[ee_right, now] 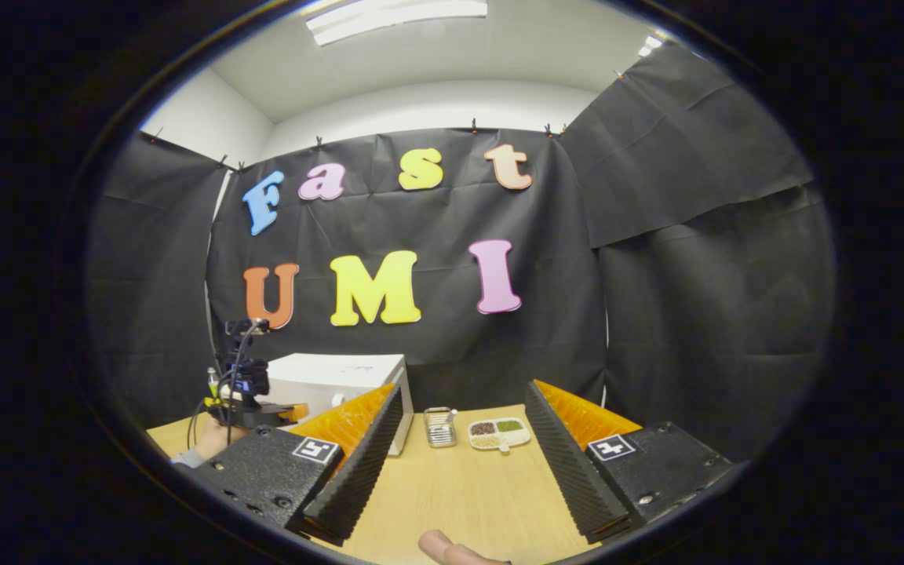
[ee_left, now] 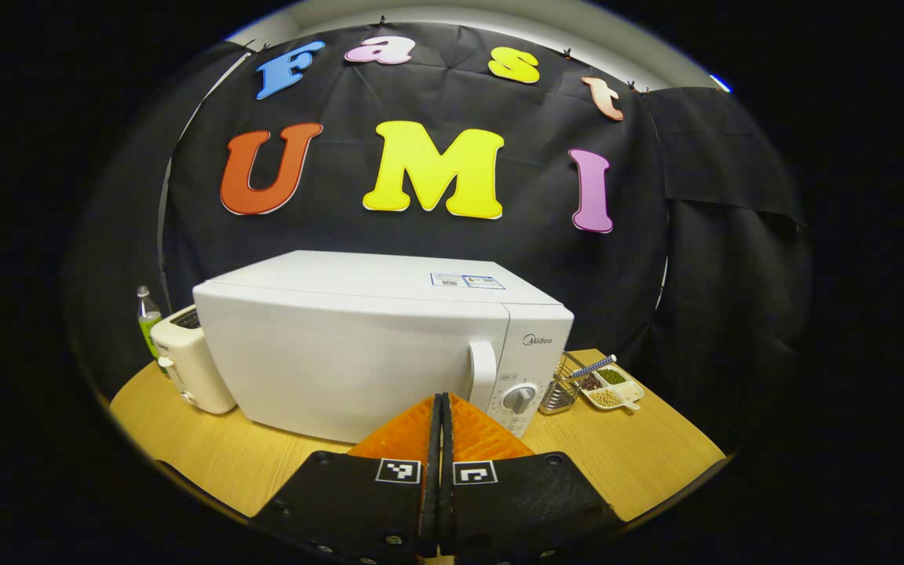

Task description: Open the microwave oven with the left hand, put the food in, and close the microwave oven.

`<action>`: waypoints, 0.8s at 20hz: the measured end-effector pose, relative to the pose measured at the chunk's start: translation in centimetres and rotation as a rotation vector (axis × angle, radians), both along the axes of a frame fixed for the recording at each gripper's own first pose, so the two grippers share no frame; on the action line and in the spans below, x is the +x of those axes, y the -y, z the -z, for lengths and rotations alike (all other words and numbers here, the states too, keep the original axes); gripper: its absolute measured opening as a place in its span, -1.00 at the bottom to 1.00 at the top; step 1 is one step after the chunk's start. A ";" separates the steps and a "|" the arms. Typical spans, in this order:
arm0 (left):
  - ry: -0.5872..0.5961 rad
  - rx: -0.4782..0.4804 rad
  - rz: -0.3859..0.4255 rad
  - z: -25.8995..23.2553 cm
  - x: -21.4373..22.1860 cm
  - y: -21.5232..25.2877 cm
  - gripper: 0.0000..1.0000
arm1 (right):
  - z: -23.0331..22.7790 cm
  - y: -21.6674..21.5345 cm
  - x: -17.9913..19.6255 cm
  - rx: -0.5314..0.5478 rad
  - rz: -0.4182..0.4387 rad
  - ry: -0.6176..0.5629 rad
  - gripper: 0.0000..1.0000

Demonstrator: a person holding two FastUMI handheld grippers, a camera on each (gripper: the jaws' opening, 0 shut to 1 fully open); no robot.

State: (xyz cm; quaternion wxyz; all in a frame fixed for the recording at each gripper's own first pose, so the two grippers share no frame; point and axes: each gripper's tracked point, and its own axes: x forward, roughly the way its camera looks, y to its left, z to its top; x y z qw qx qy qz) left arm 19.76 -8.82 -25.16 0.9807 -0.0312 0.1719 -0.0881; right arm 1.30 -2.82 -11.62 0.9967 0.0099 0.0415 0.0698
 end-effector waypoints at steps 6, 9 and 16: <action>0.123 0.022 -0.055 -7.6 -8.8 -2.4 0.63 | -0.6 -1.8 -2.4 0.007 -0.011 0.010 0.80; 0.180 0.046 -0.072 -11.0 -13.2 -3.7 0.87 | -1.2 -2.4 -4.2 0.022 -0.003 0.023 0.80; 0.222 0.031 -0.061 -14.0 -22.3 -4.5 0.87 | -2.9 -3.9 -8.2 0.033 -0.007 0.063 0.80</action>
